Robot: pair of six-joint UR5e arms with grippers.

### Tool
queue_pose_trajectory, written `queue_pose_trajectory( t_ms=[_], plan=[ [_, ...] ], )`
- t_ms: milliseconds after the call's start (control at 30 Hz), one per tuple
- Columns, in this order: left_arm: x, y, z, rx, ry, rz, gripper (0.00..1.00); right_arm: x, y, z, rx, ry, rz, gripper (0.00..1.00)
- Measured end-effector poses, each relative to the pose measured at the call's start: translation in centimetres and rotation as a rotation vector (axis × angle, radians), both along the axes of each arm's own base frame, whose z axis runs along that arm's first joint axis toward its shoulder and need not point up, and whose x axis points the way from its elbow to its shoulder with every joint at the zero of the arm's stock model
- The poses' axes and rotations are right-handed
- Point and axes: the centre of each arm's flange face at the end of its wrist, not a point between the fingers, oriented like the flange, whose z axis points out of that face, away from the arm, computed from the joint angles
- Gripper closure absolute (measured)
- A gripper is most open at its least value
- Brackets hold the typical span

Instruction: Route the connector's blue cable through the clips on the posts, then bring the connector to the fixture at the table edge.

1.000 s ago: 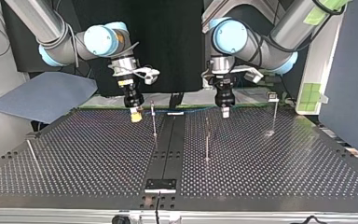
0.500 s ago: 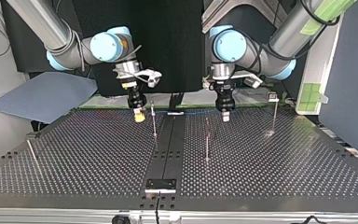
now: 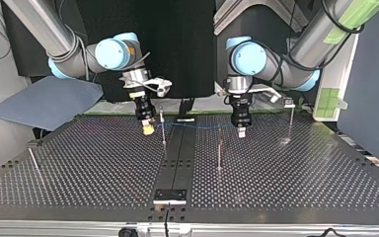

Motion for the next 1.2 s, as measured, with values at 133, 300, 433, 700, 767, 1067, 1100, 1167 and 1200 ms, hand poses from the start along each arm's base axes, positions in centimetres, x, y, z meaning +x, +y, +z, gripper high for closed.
queue_pose_trajectory(
  t_ms=[133,300,433,700,767,1067,1100,1167,1200],
  plan=[
    [0.6,-0.1,-1.0,0.007,0.018,-0.001,1.00,0.2,-0.3,-0.4,0.010,0.007,0.000,1.00],
    [1.6,0.0,-1.2,-0.005,0.009,0.005,1.00,0.3,-0.4,-0.7,0.013,0.009,0.000,1.00],
    [2.1,0.4,-0.8,-0.015,0.000,0.010,1.00,0.4,-0.5,-0.7,0.012,0.008,0.000,1.00],
    [3.0,0.9,-0.2,-0.023,-0.014,0.009,1.00,0.0,-0.9,-0.8,0.012,0.008,-0.009,1.00],
    [3.1,0.9,-0.1,-0.023,-0.016,0.005,1.00,-0.1,-1.1,-0.8,0.012,0.006,-0.011,1.00],
    [3.9,1.0,0.3,-0.020,-0.027,-0.029,1.00,-0.1,-1.9,-0.6,0.012,0.004,-0.015,1.00],
    [4.0,1.1,0.4,-0.020,-0.029,-0.032,1.00,-0.1,-2.0,-0.7,0.013,0.006,-0.015,1.00],
    [4.2,1.2,0.6,-0.022,-0.032,-0.035,1.00,0.0,-2.2,-0.8,0.015,0.008,-0.016,1.00],
    [4.5,1.3,0.6,-0.025,-0.034,-0.037,1.00,0.1,-2.3,-0.9,0.017,0.010,-0.016,1.00]
  ],
)
